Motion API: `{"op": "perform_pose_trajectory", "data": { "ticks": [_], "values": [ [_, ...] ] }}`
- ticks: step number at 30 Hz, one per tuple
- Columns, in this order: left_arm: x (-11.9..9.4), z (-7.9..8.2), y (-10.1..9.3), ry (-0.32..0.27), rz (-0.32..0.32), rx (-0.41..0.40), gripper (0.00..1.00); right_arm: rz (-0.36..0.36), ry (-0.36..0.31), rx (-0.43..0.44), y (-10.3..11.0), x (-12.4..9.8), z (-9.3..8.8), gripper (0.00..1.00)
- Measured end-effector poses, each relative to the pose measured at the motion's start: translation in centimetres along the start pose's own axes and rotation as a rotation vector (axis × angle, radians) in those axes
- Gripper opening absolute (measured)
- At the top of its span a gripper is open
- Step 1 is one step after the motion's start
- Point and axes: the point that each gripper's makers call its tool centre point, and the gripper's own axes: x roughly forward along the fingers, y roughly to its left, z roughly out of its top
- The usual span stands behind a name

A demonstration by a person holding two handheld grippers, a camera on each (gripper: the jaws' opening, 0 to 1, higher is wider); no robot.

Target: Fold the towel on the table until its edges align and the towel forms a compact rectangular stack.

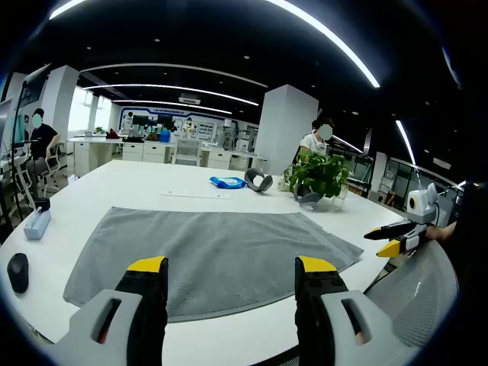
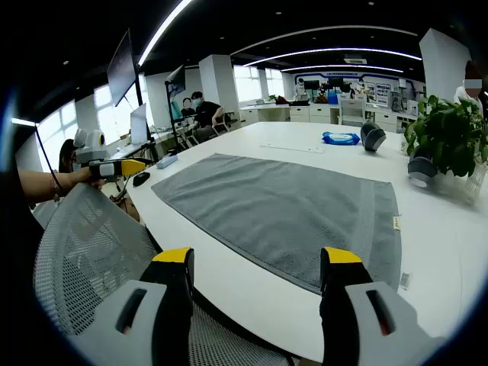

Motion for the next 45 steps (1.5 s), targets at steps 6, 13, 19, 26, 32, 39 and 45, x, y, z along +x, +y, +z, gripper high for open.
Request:
{"op": "perform_pose_trajectory", "data": {
  "ticks": [6,13,19,26,32,39,45],
  "values": [
    [0.1,-0.2,0.0,0.005,-0.004,-0.001,0.69,0.004,0.005,-0.001,-0.1,0.0,-0.1,0.66],
    [0.2,-0.1,0.1,-0.001,0.003,-0.016,0.69,0.011,0.008,-0.008,0.0,0.1,-0.2,0.66],
    [0.2,-0.2,0.2,0.003,0.006,-0.014,0.68,0.013,0.003,-0.008,0.0,0.1,-0.1,0.66],
    [0.4,-0.4,-0.1,0.014,-0.006,-0.007,0.67,-0.016,-0.029,0.01,-0.7,-0.1,0.4,0.66],
    [0.4,-0.4,0.2,0.007,0.001,-0.009,0.68,-0.022,-0.031,-0.006,-0.7,-0.1,0.5,0.67],
    [0.6,-0.6,0.2,0.033,0.011,-0.035,0.72,-0.023,-0.087,-0.023,-0.6,-0.5,1.8,0.69],
    [0.9,-1.4,-0.8,0.1,-0.031,0.042,0.73,-0.038,-0.084,-0.073,-1.1,-0.9,2.2,0.67]
  ]
}}
